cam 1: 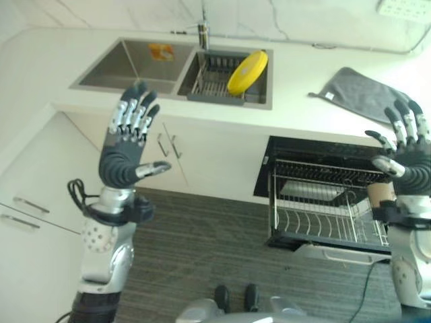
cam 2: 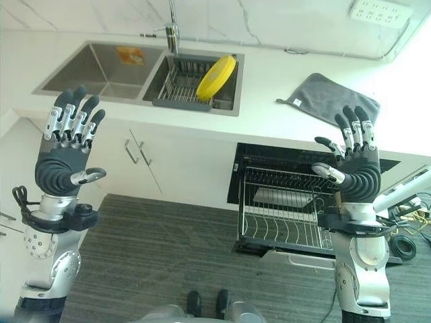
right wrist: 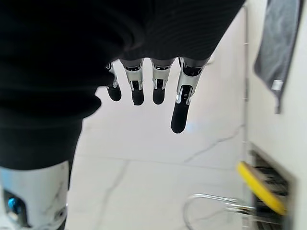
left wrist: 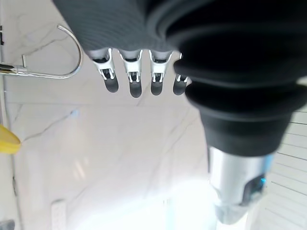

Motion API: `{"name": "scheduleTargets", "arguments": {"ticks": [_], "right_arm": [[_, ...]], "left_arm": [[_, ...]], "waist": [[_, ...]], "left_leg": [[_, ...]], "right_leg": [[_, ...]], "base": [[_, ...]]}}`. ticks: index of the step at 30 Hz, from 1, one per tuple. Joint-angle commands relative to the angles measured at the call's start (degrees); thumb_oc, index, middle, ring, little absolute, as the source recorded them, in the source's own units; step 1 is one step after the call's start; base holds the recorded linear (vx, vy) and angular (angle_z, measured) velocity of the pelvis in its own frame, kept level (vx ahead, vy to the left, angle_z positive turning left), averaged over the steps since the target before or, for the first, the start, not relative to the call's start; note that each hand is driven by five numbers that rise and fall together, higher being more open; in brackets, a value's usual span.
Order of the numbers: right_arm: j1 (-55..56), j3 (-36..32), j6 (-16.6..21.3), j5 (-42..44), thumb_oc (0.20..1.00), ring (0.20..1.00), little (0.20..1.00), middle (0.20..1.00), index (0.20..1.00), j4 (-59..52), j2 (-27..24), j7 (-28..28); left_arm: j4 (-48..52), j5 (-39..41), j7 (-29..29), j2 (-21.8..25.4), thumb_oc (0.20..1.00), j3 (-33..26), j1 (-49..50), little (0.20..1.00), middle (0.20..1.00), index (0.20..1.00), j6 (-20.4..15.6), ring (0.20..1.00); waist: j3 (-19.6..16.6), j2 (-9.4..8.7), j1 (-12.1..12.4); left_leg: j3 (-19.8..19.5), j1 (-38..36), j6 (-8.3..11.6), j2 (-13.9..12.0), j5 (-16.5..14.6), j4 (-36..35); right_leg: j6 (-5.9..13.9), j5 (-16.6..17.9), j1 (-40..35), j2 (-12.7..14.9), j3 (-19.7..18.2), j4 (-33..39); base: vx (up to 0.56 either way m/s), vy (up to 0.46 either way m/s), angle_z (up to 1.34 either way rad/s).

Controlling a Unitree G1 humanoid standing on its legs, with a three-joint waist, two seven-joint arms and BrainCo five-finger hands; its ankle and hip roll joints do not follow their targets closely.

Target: Place the dishes in the dishwasher.

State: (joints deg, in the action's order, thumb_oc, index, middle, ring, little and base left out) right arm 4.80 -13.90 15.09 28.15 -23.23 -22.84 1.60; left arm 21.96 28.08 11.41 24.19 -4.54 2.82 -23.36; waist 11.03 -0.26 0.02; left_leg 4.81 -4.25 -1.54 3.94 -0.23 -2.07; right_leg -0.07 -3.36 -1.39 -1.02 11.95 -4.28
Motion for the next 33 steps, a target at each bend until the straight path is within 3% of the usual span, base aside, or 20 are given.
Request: {"name": "scheduleTargets", "arguments": {"ticks": [1, 2, 3, 4, 5, 7, 8, 9, 11, 13, 15, 19, 20, 21, 23, 27, 28, 29, 31, 33], "right_arm": [[-0.68, -0.05, 1.54, -1.19, 1.0, 1.0, 1.0, 1.0, 1.0, -3.53, -0.38, -0.56], [-0.63, -0.24, 0.94, -1.26, 1.0, 1.0, 1.0, 1.0, 1.0, -3.4, -1.1, -0.61], [-0.77, -0.88, 0.94, -1.24, 1.0, 1.0, 1.0, 1.0, 1.0, -3.0, -2.28, -0.45], [-0.91, -0.96, 0.8, -1.34, 1.0, 1.0, 1.0, 1.0, 1.0, -3.12, -2.4, -0.55], [-1.25, -1.42, 0.05, -1.2, 1.0, 1.0, 1.0, 1.0, 1.0, -3.8, -3.15, -0.87], [-1.73, -1.9, -0.99, -0.53, 1.0, 1.0, 1.0, 1.0, 1.0, -4.28, -3.84, -0.83], [-1.99, -1.77, -1.33, -0.12, 1.0, 1.0, 1.0, 1.0, 1.0, -4.36, -4.01, 0.65], [-1.9, -1.79, -1.22, 0.06, 1.0, 1.0, 1.0, 1.0, 1.0, -4.29, -4.03, 1.12], [-0.2, -2.74, -1.08, 1.72, 1.0, 1.0, 1.0, 1.0, 1.0, -4.56, -4.77, 3.97], [0.38, -3.88, -1.19, 2.78, 1.0, 1.0, 1.0, 1.0, 1.0, -4.55, -5.29, 5.46], [-0.2, -4.17, -1.05, 2.74, 1.0, 1.0, 1.0, 1.0, 1.0, -4.6, -5.78, 6.05], [-0.36, -4.13, -1.35, 2.91, 1.0, 1.0, 1.0, 1.0, 1.0, -5.46, -5.31, 5.68], [-1.03, -3.42, -2.53, 6.81, 1.0, 1.0, 1.0, 1.0, 1.0, -6.24, -4.62, 4.46], [-1.11, -3.03, -2.37, 6.6, 1.0, 1.0, 1.0, 1.0, 1.0, -6.24, -3.86, 4.29], [-0.85, -2.3, -1.19, 4.82, 1.0, 1.0, 1.0, 1.0, 1.0, -5.71, -2.0, 4.34], [-2.87, -0.11, 2.36, 1.57, 1.0, 1.0, 1.0, 1.0, 1.0, -5.12, 0.75, 1.79], [-3.23, 0.32, 2.49, 0.59, 1.0, 1.0, 1.0, 1.0, 1.0, -5.15, 1.27, 1.56], [-4.84, 1.6, 1.25, -0.76, 1.0, 1.0, 1.0, 1.0, 1.0, -4.39, 1.89, 0.85], [-4.84, 1.5, 0.82, -0.19, 1.0, 1.0, 1.0, 1.0, 1.0, -4.12, 1.08, 0.75], [-4.73, 0.92, 0.83, 0.45, 1.0, 1.0, 1.0, 1.0, 1.0, -3.6, 0.23, 1.98]], "left_arm": [[1.56, -1.11, -0.5, 2.05, 1.0, -1.61, -0.01, 1.0, 1.0, 1.0, -0.7, 1.0], [2.05, -0.11, -0.39, 1.84, 1.0, -2.07, 0.47, 1.0, 1.0, 1.0, -1.17, 1.0], [3.46, 1.11, 0.0, 1.15, 1.0, -2.74, 1.65, 1.0, 1.0, 1.0, -2.03, 1.0], [3.66, 1.08, -0.01, 0.97, 1.0, -2.73, 1.73, 1.0, 1.0, 1.0, -2.0, 1.0], [4.14, 1.53, 0.19, 0.73, 1.0, -2.9, 2.05, 1.0, 1.0, 1.0, -1.6, 1.0], [4.84, 2.47, 0.46, 0.94, 1.0, -3.05, 2.37, 1.0, 1.0, 1.0, -1.53, 1.0], [4.96, 1.81, 0.22, 0.92, 1.0, -3.15, 3.16, 1.0, 1.0, 1.0, -3.21, 1.0], [4.94, 1.54, -0.05, 0.95, 1.0, -3.19, 3.37, 1.0, 1.0, 1.0, -3.54, 1.0], [5.01, 1.44, -1.52, 0.66, 1.0, -3.36, 5.02, 1.0, 1.0, 1.0, -3.98, 1.0], [4.13, 1.74, -1.39, 0.44, 1.0, -3.2, 5.25, 1.0, 1.0, 1.0, -4.67, 1.0], [3.91, 1.17, -0.71, 0.4, 1.0, -3.32, 5.37, 1.0, 1.0, 1.0, -6.32, 1.0], [4.59, 0.78, -1.1, 1.02, 1.0, -3.72, 3.93, 1.0, 1.0, 1.0, -5.32, 1.0], [3.72, -0.84, -1.9, 2.32, 1.0, -2.68, 0.02, 1.0, 1.0, 1.0, -4.21, 1.0], [3.61, -1.18, -1.58, 2.27, 1.0, -2.57, -0.84, 1.0, 1.0, 1.0, -4.17, 1.0], [3.25, -1.52, -0.96, 2.24, 1.0, -2.98, -2.15, 1.0, 1.0, 1.0, -3.99, 1.0], [2.42, -3.65, -2.57, 2.02, 1.0, -2.89, -3.48, 1.0, 1.0, 1.0, -0.29, 1.0], [2.45, -4.52, -2.79, 1.9, 1.0, -2.81, -3.57, 1.0, 1.0, 1.0, -0.4, 1.0], [2.61, -6.08, -3.81, 1.77, 1.0, -2.51, -4.05, 1.0, 1.0, 1.0, -0.02, 1.0], [2.67, -6.42, -4.71, 2.2, 1.0, -2.17, -4.35, 1.0, 1.0, 1.0, 0.49, 1.0], [2.4, -5.77, -5.15, 2.37, 1.0, -2.24, -4.31, 1.0, 1.0, 1.0, 0.34, 1.0]], "waist": [[-1.86, 0.15, -0.43], [-1.49, -0.53, -0.08], [0.08, -1.81, 1.04], [0.26, -1.91, 1.05], [0.62, -2.21, 0.92], [0.62, -2.24, 0.64], [0.37, -1.64, 0.35], [0.29, -1.47, 0.37], [-0.34, -0.25, 0.52], [-0.21, 0.5, 0.48], [-0.11, 0.88, 0.77], [-0.75, 0.95, 0.97], [-1.41, 0.06, 1.82], [-1.44, -0.04, 2.1], [-1.29, -0.64, 2.85], [-0.95, -0.52, 4.13], [-0.83, 0.18, 4.16], [-0.48, 0.61, 3.99], [-0.41, 0.0, 3.67], [-0.09, -0.67, 3.29]], "left_leg": [[0.0, -2.88, 1.74, -2.14, -5.17, -1.04], [1.34, -0.92, 2.78, -1.57, -6.8, 5.93], [2.32, 6.62, 5.82, -1.99, -6.11, 20.46], [2.48, 7.75, 6.19, -2.59, -5.99, 22.1], [3.9, 9.5, 6.59, -4.88, -5.93, 23.53], [5.52, 9.03, 6.44, -7.45, -6.34, 20.24], [6.11, 7.88, 7.06, -9.98, -4.68, 13.8], [5.91, 7.62, 7.24, -10.33, -4.15, 12.11], [3.15, 6.39, 9.23, -13.4, 2.09, 0.52], [0.88, 7.16, 10.15, -15.32, 4.97, -2.53], [-0.57, 7.49, 9.86, -14.91, 4.57, -2.71], [-0.16, 6.45, 9.13, -13.62, 3.27, -2.93], [-1.58, 4.79, 7.89, -11.4, 1.89, -2.93], [-1.95, 4.51, 7.51, -10.97, 1.68, -2.83], [-3.13, 4.31, 5.98, -9.28, 1.22, -2.38], [-5.61, 3.24, 2.17, -5.56, -0.14, -2.02], [-5.62, 2.81, 1.66, -5.54, -0.42, -2.03], [-4.96, 2.03, 1.17, -4.97, -0.93, -2.09], [-5.05, 1.76, 1.01, -4.16, -1.1, -2.22], [-5.12, 1.15, 1.11, -3.76, -1.4, -2.35]], "right_leg": [[5.61, -4.24, -1.38, 1.15, 1.23, -1.03], [4.96, -3.55, -2.71, 2.27, 1.62, 0.97], [3.67, -2.11, -4.47, 4.16, 2.0, 3.12], [3.49, -1.76, -4.56, 4.24, 2.29, 3.46], [3.35, -0.95, -4.69, 4.71, 3.19, 4.08], [3.63, -0.67, -4.65, 5.07, 3.32, 4.8], [4.13, -0.44, -5.03, 4.69, 2.39, 6.64], [4.23, -0.42, -5.16, 4.54, 2.03, 7.09], [4.48, -1.43, -6.65, 3.18, -0.48, 8.72], [4.28, -2.98, -7.19, 2.93, -2.28, 7.79], [4.76, -3.55, -7.58, 3.94, -2.87, 7.54], [6.77, -3.37, -8.88, 6.66, -1.95, 7.59], [9.81, -3.26, -9.04, 10.09, -0.51, 5.4], [10.34, -3.34, -8.59, 10.86, -0.17, 4.09], [11.15, -3.71, -7.08, 13.05, 0.74, -0.85], [10.43, 0.85, -1.92, 15.74, 0.76, -16.71], [10.14, 1.42, -0.45, 15.55, 0.79, -20.9], [9.14, -0.68, 2.38, 13.28, -0.08, -23.51], [8.79, -2.54, 2.61, 9.9, 0.08, -20.33], [8.59, -2.39, 3.17, 8.39, 1.13, -15.89]], "base": [[0.01, -0.082, 0.06], [-0.08, -0.075, -0.01], [-0.1, -0.066, 0.03], [-0.11, 0.005, 0.01], [-0.06, 0.085, 0.1], [0.0, 0.184, 0.22], [0.07, 0.224, 0.18], [0.18, 0.345, -0.07], [0.25, 0.358, -0.35], [0.22, 0.428, -0.52], [0.19, 0.485, -0.48], [0.17, 0.449, -0.34], [0.2, 0.525, 0.04], [0.21, 0.594, 0.34], [0.13, 0.374, 0.45], [0.14, 0.37, 0.19], [0.19, 0.426, -0.25], [0.19, 0.366, -0.35], [0.16, 0.173, -0.22], [0.14, 0.006, -0.04]]}}
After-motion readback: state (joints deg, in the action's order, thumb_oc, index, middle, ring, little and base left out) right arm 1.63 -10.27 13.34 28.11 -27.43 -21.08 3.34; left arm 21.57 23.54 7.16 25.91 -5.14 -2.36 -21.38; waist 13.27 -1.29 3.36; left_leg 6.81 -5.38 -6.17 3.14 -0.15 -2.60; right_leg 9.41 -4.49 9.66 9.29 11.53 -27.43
